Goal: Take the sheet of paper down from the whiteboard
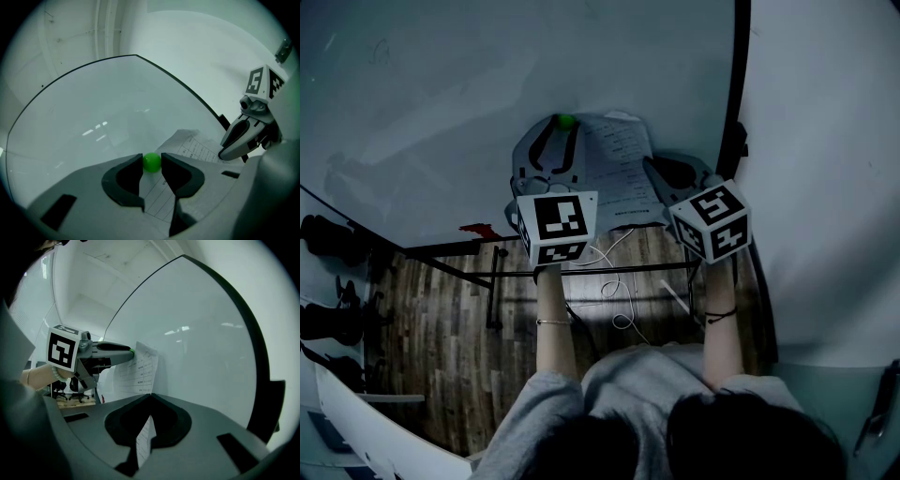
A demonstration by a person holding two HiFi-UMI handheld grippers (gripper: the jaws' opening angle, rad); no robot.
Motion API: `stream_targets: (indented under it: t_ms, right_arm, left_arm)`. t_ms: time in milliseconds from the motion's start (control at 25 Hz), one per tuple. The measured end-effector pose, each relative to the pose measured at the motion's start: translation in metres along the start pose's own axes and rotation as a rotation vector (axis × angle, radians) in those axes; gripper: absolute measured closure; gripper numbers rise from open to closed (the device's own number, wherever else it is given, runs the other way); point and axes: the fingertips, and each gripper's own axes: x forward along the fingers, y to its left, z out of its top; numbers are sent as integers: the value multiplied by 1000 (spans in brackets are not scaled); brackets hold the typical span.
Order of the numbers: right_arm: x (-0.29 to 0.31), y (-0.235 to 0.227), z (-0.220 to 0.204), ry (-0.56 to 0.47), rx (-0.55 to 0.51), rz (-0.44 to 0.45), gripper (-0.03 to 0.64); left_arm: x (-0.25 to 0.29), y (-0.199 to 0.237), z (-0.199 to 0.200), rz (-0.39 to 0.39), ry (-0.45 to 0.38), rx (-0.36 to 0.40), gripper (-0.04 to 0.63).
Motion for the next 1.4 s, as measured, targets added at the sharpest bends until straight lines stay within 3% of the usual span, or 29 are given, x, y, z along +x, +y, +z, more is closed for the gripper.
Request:
stream_targets:
  t_ms: [560,800,1400]
  right_arm:
    - [-8,-9,-25,98,4,-8,615]
    - [-11,-9,-26,100,6,-3,615]
    - [-14,-6,-33,111,14,6,615]
  left_arm:
    - [1,-2,3,-3,-15,-16,466]
    - [-3,4,3,23,3,-34,466]
    - [-12,0,7,11,-48,-102,466]
